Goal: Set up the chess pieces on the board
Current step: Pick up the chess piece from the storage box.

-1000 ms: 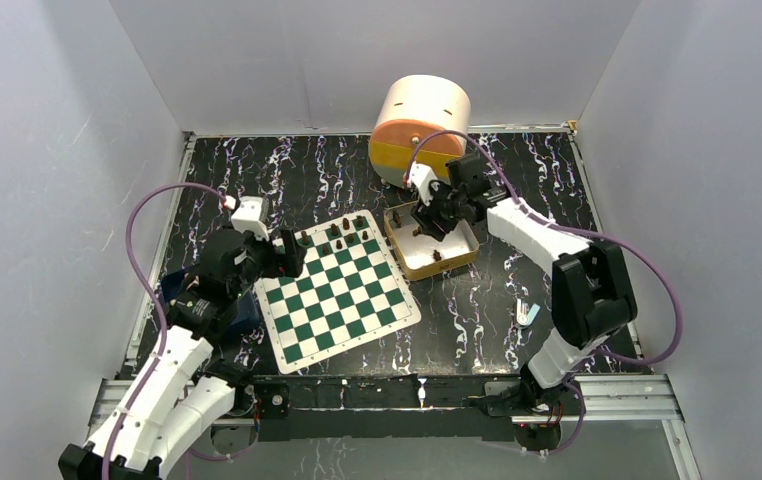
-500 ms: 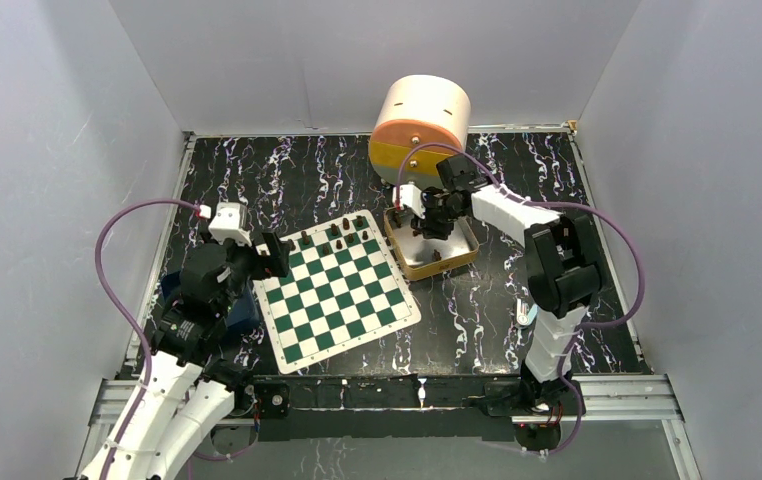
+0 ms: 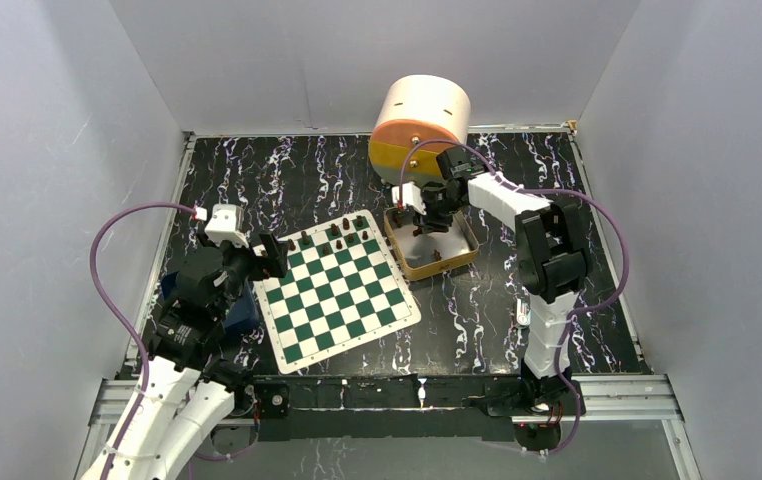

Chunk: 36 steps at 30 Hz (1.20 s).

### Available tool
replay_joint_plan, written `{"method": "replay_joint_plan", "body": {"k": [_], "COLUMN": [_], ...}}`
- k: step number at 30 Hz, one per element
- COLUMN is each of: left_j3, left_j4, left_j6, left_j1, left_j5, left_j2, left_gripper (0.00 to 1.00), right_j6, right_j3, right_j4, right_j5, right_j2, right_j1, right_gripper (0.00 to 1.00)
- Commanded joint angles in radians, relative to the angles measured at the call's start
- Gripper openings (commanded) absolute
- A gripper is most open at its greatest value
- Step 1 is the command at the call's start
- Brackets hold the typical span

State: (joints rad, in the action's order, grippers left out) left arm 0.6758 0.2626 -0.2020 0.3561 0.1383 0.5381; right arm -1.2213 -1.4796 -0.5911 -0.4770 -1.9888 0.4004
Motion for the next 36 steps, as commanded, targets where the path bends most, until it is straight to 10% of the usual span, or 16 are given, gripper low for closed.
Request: {"method": "replay_joint_plan", "body": {"k": [1, 36], "left_j3": [0.0, -0.003], "left_j4": [-0.002, -0.005], "left_j6": [0.006, 0.01], "left_j1": [-0.003, -0.002], "left_j5": [0.007, 0.007], "left_j2": [-0.02, -0.013], "left_gripper": [0.89, 0.89], "right_j6": [-0.094, -0.155], "right_j3": [-0.057, -0.139], "right_j4": [-0.06, -0.154], "right_j5": [-0.052, 0.011], "right_j2": [-0.021, -0.16], "right_j1": [-0.003, 0.013], "right_gripper": [0.45, 0.35]}}
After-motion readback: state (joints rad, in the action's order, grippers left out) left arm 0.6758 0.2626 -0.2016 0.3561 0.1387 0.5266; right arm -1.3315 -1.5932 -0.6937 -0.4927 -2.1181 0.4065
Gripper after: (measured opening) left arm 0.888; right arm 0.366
